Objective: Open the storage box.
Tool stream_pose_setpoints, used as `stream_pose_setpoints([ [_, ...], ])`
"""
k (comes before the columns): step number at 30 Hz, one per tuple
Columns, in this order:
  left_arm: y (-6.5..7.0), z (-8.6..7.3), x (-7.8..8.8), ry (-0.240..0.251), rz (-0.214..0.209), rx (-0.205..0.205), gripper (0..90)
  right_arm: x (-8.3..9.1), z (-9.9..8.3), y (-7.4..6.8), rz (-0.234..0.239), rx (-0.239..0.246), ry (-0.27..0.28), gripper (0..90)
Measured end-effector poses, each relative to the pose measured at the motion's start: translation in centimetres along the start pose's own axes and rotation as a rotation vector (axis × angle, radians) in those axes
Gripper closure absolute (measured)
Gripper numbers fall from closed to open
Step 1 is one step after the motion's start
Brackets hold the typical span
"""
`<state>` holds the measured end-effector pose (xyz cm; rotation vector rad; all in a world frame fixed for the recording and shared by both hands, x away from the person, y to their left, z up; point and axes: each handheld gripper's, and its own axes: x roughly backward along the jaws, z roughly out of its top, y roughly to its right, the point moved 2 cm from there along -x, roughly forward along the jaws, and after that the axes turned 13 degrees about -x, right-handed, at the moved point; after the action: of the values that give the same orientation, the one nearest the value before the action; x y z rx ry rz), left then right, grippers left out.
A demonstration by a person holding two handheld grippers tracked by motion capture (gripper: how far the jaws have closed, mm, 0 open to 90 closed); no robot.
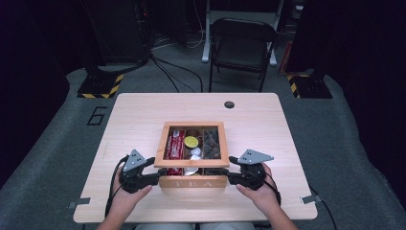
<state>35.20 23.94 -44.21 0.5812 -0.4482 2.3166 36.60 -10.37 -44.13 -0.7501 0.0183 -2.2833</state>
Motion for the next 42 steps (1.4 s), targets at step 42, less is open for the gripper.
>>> stream_pose_setpoints([
  [42,-2.9,5.3,1.3,0.032,-0.005,0.035,40.9,0.6,6.1,0.8,0.016,0.001,0.046,39.2],
])
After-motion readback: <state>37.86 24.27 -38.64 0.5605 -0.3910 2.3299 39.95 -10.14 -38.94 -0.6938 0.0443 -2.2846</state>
